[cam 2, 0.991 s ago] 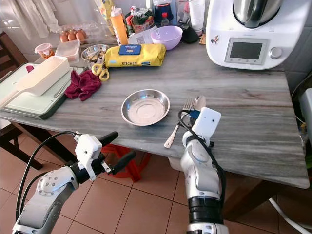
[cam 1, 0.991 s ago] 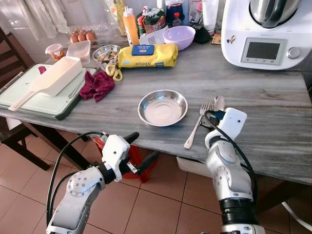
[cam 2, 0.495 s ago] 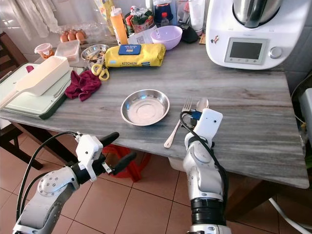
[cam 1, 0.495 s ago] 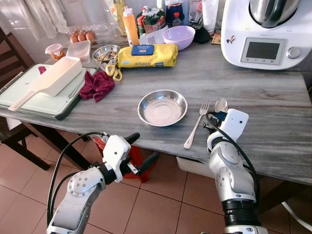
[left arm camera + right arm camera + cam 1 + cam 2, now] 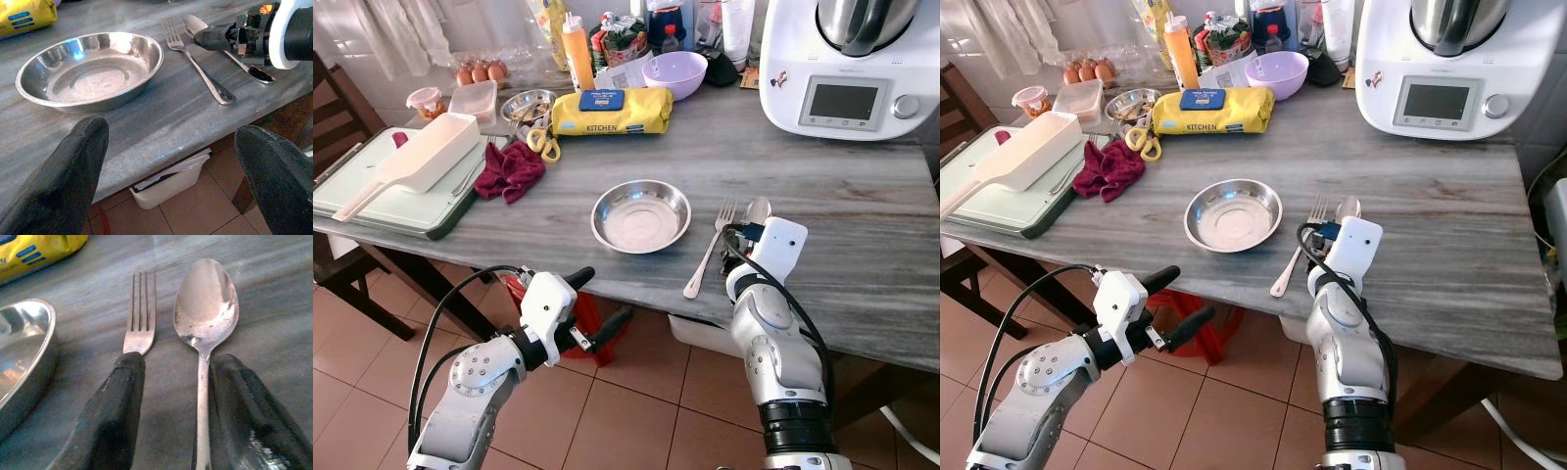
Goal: Setting the table
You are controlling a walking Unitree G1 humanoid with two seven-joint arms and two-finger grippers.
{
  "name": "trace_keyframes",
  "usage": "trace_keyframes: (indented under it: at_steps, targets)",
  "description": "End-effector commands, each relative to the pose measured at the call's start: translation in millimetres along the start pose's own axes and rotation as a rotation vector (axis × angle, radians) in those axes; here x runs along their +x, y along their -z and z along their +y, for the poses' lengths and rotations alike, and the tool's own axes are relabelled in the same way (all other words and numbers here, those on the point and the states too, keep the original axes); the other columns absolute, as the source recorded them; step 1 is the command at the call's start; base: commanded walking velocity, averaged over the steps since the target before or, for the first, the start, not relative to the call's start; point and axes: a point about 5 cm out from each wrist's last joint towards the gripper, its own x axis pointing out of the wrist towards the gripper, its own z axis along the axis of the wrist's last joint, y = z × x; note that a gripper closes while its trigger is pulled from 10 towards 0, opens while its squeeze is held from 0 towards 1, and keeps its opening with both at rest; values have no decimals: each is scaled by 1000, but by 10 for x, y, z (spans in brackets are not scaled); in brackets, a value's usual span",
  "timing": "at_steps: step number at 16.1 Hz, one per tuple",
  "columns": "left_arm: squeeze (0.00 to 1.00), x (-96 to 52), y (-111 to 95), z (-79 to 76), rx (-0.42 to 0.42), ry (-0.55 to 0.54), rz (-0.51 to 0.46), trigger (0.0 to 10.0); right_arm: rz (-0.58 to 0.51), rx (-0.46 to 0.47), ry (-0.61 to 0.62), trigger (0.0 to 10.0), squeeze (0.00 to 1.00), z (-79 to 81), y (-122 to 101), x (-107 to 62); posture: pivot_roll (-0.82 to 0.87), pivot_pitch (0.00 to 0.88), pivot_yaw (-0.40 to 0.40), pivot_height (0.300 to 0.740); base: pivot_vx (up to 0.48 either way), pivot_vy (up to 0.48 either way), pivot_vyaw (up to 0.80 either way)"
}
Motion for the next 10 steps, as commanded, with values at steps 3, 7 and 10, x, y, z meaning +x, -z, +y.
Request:
trace_keyframes:
  at_steps: [3, 7, 10]
  targets:
    - [0, -36, 17, 32, 10, -18, 18, 10000, 28, -75, 0, 10000, 1000, -32, 101, -72, -76, 115, 146, 740, 0, 0, 0]
    - [0, -24, 0, 35, 11, -19, 12, 10000, -119, -192, -47, 10000, 1000, 33, -79, -171, -79, 114, 151, 740, 0, 0, 0]
    - [0, -10, -8, 39, 11, -18, 6, 10000, -234, -266, -92, 10000, 1000, 104, -208, -233, -83, 113, 153, 740, 0, 0, 0]
